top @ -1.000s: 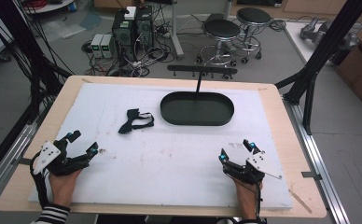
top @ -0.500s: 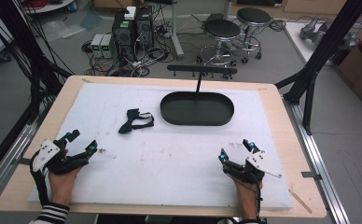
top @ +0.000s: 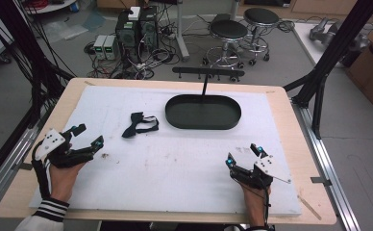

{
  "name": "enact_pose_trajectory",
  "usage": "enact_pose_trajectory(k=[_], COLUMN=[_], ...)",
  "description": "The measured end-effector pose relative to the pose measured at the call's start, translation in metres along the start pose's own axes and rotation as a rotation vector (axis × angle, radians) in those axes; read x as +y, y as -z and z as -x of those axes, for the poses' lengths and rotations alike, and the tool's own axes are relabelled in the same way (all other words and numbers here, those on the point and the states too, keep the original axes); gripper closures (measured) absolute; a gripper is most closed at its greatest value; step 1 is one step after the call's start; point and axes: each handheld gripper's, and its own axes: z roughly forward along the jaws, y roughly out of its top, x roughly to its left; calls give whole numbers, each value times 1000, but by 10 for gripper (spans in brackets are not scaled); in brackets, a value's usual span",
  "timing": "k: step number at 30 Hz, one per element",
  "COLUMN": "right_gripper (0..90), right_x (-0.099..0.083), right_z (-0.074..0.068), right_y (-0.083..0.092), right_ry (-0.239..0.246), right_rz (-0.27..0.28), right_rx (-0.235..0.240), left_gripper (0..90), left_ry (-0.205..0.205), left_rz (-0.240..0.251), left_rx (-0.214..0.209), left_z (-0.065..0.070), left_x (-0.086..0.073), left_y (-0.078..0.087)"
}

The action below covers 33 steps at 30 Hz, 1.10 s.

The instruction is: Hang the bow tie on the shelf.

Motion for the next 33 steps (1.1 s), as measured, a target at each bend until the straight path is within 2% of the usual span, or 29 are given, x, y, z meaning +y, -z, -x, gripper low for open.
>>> enact_pose_trajectory(k=[3, 4, 5, 8, 10, 14, 17, 23, 24, 25, 31, 33], right_gripper=[103, 103, 103, 103, 103, 103, 103, 103, 103, 103, 103, 103], right_x=[0, 0, 0, 0, 0, 0, 0, 0, 0, 0, 0, 0], right_z=[0, 0, 0, 0, 0, 1, 1, 1, 1, 1, 1, 1], right_y=[0, 0, 0, 0, 1, 1, 1, 1, 1, 1, 1, 1], right_ry=[1, 1, 0, -4, -10, -2, -7, -8, -8, -8, -8, -12], right_rz=[1, 1, 1, 0, 3, 10, 9, 9, 10, 9, 11, 13], right_rx=[0, 0, 0, -1, 0, -1, -1, 0, 1, 1, -1, 1], left_gripper=[163, 164, 163, 164, 163, 164, 164, 168, 168, 168, 168, 168], left_ry=[-24, -24, -21, -7, -8, -16, -22, -33, -33, -40, -41, -38], left_rz=[-51, -51, -80, -109, -175, -258, -278, -377, -377, -406, -451, -480], left_rx=[2, 2, 5, 3, 16, 8, 4, -9, -9, -12, -30, -25], left_z=[0, 0, -1, -1, -1, -1, 0, 5, 5, 6, 9, 10], left_x=[13, 13, 19, 24, 31, 38, 41, 47, 47, 49, 56, 57], left_y=[-7, -7, -12, -18, -29, -47, -53, -79, -79, -85, -101, -110])
